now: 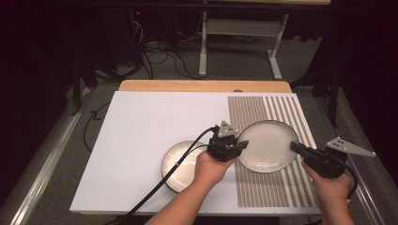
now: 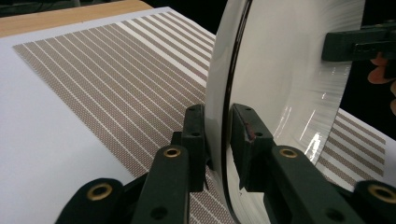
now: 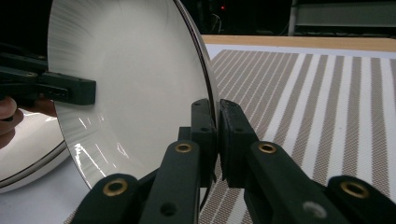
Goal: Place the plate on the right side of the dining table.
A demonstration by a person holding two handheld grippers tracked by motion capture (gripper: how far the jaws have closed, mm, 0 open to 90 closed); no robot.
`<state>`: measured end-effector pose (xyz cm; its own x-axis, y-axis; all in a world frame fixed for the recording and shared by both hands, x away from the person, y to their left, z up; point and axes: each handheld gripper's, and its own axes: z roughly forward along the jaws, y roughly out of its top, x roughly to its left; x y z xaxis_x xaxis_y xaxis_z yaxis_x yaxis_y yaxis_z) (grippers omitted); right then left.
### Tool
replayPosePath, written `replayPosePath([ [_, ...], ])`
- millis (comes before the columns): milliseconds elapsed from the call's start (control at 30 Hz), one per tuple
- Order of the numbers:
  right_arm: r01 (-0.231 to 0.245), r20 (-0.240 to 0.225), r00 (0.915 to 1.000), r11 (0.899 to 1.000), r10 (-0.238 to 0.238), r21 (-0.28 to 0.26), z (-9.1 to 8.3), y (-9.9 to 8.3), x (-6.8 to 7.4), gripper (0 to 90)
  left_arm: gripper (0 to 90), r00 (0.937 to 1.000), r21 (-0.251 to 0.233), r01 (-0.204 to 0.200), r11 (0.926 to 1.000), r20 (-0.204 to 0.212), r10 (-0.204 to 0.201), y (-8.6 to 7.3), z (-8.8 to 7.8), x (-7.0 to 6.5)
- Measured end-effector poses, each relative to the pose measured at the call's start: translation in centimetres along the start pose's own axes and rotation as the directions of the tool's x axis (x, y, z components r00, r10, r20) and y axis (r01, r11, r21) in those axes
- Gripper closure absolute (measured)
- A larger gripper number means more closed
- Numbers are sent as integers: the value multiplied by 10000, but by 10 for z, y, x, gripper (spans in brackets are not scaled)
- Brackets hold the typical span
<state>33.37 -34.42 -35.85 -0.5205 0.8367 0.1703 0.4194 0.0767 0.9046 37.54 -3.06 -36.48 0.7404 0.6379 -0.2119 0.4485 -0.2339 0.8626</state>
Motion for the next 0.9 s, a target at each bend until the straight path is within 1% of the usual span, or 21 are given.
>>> replayPosePath([
  [33,-2,55,10000,10000,2,-21,-1,-1,-2,876,755,9998,155,-189,9997,-43,190,1,2,0],
  [67,-71,109,9999,10000,71,-24,-2,-1,-4,876,753,10000,39,0,10000,-59,1,2,7,-2],
  [167,-226,278,9994,9997,227,-17,-4,-3,-10,876,745,9999,180,-51,9998,-133,53,5,17,-4],
  [233,-230,391,9990,9997,230,-4,-5,-6,-15,877,742,9998,282,-80,9996,-156,85,6,25,-5],
  [267,-323,447,9985,9995,322,16,-5,-7,-17,877,741,9998,359,-78,9993,-154,84,7,28,-5],
  [433,-529,565,9970,9985,521,131,-3,-13,-28,876,738,9996,579,32,9983,-268,-17,7,42,-6],
  [500,-602,622,9963,9980,590,184,-2,-15,-30,877,732,9994,708,79,9975,-330,-55,6,45,-4],
  [600,-568,673,9962,9981,549,258,2,-16,-32,878,725,9982,805,519,9954,-354,-491,5,51,-1],
  [633,-571,698,9961,9979,549,305,3,-16,-33,878,722,9978,875,562,9946,-386,-530,5,52,0],
  [700,-550,748,9958,9977,520,390,5,-17,-33,878,717,9976,969,520,9939,-505,-473,4,54,1],
  [767,-565,770,9956,9974,529,446,7,-18,-33,878,715,9974,1080,546,9927,-533,-491,4,55,2],
  [900,-560,804,9954,9970,516,533,9,-20,-33,877,712,9970,1185,471,9918,-669,-394,2,57,1],
])
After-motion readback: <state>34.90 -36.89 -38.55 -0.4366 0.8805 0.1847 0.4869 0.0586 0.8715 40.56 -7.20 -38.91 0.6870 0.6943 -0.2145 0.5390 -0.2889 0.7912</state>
